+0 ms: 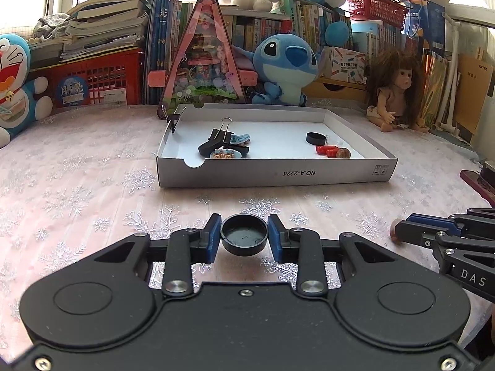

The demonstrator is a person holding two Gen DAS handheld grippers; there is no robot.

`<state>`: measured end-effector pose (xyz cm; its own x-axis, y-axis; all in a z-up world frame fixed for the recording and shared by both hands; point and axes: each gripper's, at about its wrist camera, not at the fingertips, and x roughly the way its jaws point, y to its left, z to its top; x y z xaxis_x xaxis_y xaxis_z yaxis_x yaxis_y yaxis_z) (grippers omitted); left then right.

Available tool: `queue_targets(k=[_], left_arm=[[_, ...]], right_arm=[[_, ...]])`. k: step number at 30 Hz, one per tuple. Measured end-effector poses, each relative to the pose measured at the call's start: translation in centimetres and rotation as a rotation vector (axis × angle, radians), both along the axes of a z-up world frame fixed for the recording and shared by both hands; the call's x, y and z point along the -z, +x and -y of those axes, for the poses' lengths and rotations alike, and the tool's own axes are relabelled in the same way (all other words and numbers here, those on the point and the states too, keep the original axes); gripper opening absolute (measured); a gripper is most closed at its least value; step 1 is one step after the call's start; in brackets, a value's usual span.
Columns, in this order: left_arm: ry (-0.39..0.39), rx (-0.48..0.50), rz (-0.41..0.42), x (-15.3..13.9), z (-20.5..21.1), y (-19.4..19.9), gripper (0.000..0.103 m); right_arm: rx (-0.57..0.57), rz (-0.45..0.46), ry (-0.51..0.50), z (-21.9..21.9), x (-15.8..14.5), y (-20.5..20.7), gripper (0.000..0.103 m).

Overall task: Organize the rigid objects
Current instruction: 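Carry the black cup with the left gripper while the right gripper carries the brown nut into the tray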

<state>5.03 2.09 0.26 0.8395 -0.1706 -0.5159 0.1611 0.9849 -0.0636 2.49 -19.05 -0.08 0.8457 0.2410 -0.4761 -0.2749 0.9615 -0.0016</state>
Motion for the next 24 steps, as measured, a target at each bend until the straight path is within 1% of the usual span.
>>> queue_targets(k=[10,17,19,20,22,24], left_arm=[[-0.011,-0.013,-0.003,-1.1,0.5,1.2,0.030],[-0.012,-0.013,0.009,-1.6,0.8,1.8,0.030],[-0.010,-0.013,0.006,-1.6,0.8,1.8,0.030],[-0.008,-0.013,0.005,-1.6,0.8,1.8,0.030],[-0.005,-0.014,0.002,-1.6,0.8,1.8,0.030],[-0.005,-0.013,-0.002,-1.5,0.8,1.9,0.030]], right_arm=[[0.053,0.005,0.018,1.4,-0.8,1.1,0.016],[0.044,0.010,0.026,1.6,-0.9,1.1,0.016],[0.009,0.023,0.033,1.5,-0.9,0.9,0.036],[0.001,0.023,0.028,1.3,-0.9,0.8,0.041],[-0.015,0.012,0.022,1.0,-0.7,0.9,0.048],[-0.025,-0.002,0.013,0.8,-0.5,1.1,0.051]])
